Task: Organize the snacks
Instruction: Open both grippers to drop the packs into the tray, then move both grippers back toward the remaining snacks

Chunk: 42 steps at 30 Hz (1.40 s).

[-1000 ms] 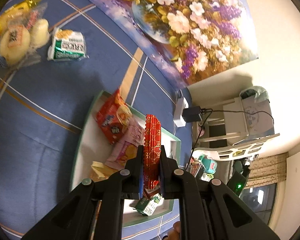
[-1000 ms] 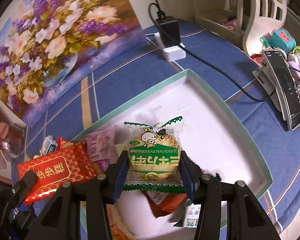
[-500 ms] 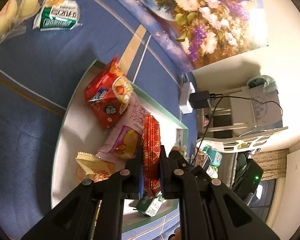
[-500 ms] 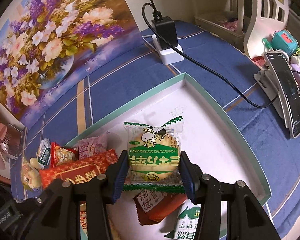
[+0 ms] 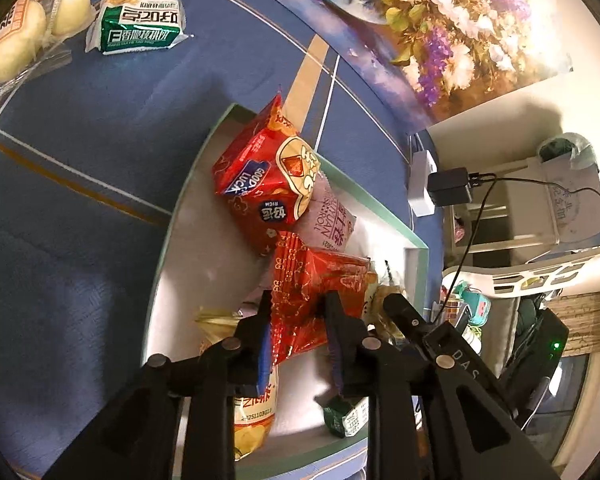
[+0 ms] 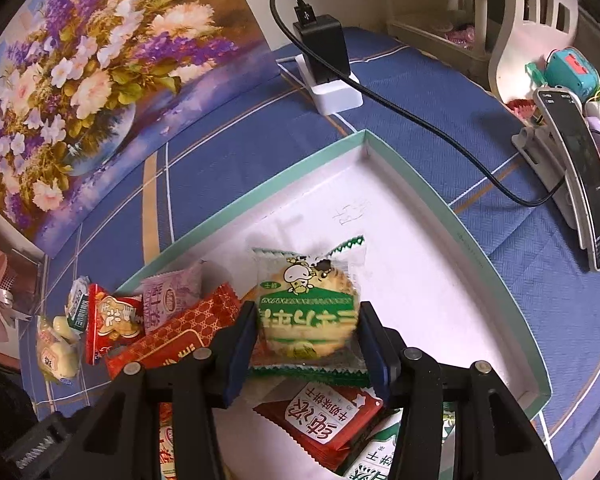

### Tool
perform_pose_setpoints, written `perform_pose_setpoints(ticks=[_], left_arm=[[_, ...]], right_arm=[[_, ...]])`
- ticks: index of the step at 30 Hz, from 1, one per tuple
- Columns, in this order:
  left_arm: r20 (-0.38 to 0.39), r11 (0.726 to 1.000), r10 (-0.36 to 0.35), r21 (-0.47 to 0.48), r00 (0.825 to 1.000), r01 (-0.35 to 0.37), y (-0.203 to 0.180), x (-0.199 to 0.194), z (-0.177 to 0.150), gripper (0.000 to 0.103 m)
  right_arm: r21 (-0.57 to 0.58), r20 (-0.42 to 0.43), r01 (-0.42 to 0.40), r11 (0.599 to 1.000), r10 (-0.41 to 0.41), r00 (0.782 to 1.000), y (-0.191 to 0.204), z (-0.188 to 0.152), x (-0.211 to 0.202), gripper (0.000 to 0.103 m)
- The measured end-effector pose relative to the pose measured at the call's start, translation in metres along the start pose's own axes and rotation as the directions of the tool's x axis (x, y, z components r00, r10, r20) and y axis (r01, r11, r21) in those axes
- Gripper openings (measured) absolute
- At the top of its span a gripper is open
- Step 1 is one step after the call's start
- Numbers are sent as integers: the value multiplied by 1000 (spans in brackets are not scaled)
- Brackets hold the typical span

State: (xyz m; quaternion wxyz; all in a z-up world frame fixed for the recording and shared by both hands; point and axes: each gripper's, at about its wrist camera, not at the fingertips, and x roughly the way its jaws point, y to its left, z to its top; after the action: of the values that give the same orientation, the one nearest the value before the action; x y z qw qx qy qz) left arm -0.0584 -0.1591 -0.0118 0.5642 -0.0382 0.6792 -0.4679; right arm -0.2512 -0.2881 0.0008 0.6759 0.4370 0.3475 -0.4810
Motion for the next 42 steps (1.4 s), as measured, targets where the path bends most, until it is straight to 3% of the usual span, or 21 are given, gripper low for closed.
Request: perform_pose_setpoints(ticks=[15, 20, 25, 28, 33, 35, 38, 42], left_arm=[[29, 988, 144, 45, 989, -145, -5, -12, 6, 50], [71, 969, 231, 71, 970, -236, -6, -21, 9, 59], [84, 966, 238, 84, 968, -245, -6, -23, 9, 63], [99, 958, 258, 100, 961, -268, -10, -24, 8, 77], [135, 956, 259, 104, 957, -273, -14, -32, 11, 81], [173, 944, 287, 114, 942, -309, -15, -36, 12, 87], [266, 894, 379, 140, 886, -425, -20, -44, 12, 92], [330, 838, 459, 146, 825, -525, -20, -51, 16, 92]], right_arm=[[-21, -15, 18, 1000, -18, 1000, 4, -2, 4, 85], [-33, -14, 28, 999, -29, 999, 6, -4, 6, 92], [-43, -14, 30, 999, -31, 999, 6, -6, 6, 103], [-47, -18, 31, 998, -32, 999, 6, -6, 7, 103], [-45, -22, 29, 999, -30, 999, 5, -6, 8, 103], [-47, -22, 30, 998, -31, 999, 6, -6, 8, 103], [-59, -19, 39, 997, -40, 999, 8, -8, 7, 103], [-80, -20, 51, 995, -53, 998, 13, -11, 6, 103]])
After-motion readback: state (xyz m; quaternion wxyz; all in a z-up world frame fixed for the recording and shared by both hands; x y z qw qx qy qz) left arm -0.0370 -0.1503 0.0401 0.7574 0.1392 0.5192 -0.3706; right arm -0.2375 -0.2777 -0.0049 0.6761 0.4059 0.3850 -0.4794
